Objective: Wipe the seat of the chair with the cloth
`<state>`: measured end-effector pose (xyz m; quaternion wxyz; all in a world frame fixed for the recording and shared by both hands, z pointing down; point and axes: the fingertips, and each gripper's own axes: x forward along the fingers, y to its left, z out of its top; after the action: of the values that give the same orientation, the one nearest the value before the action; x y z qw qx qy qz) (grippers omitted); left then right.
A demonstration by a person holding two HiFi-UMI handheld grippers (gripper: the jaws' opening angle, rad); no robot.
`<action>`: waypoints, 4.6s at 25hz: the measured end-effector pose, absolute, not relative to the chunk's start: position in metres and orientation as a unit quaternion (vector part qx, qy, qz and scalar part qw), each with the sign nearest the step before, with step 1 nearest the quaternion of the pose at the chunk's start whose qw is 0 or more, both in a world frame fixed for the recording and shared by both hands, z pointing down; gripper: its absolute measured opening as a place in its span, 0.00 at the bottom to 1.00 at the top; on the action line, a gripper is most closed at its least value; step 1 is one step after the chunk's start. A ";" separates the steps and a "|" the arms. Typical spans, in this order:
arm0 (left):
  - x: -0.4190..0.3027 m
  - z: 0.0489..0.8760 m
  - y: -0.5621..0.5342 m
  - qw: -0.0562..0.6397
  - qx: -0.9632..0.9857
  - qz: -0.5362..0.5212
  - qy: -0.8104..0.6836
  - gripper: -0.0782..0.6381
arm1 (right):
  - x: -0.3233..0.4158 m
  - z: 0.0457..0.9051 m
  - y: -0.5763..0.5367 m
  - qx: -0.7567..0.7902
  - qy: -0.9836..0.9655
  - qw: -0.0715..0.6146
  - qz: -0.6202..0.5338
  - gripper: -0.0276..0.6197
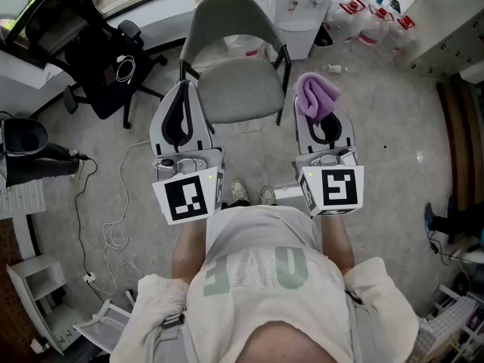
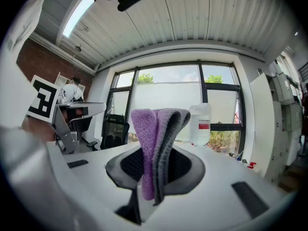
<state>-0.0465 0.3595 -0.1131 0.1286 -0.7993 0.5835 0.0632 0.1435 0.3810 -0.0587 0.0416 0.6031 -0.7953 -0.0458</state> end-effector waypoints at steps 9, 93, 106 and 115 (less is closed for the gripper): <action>-0.067 -0.103 0.358 0.116 -0.792 0.063 0.596 0.13 | 0.128 -0.061 0.381 0.591 -0.803 0.051 -0.057 0.17; -0.081 -0.055 -0.032 0.099 -0.775 0.022 0.624 0.13 | 0.097 0.024 -0.028 0.535 -0.836 0.036 0.116 0.18; -0.157 0.199 -0.061 -0.001 -0.727 -0.053 0.685 0.13 | -0.033 0.312 -0.077 0.396 -0.818 0.036 0.417 0.18; -0.192 0.307 -0.026 -0.069 -0.691 -0.074 0.716 0.13 | -0.104 0.485 -0.057 0.320 -0.745 0.164 0.562 0.18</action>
<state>-0.1921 -0.0259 0.3075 -0.0693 -0.6906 0.7161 -0.0742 -0.1041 -0.0574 0.4850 0.1639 0.3197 -0.7448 0.5624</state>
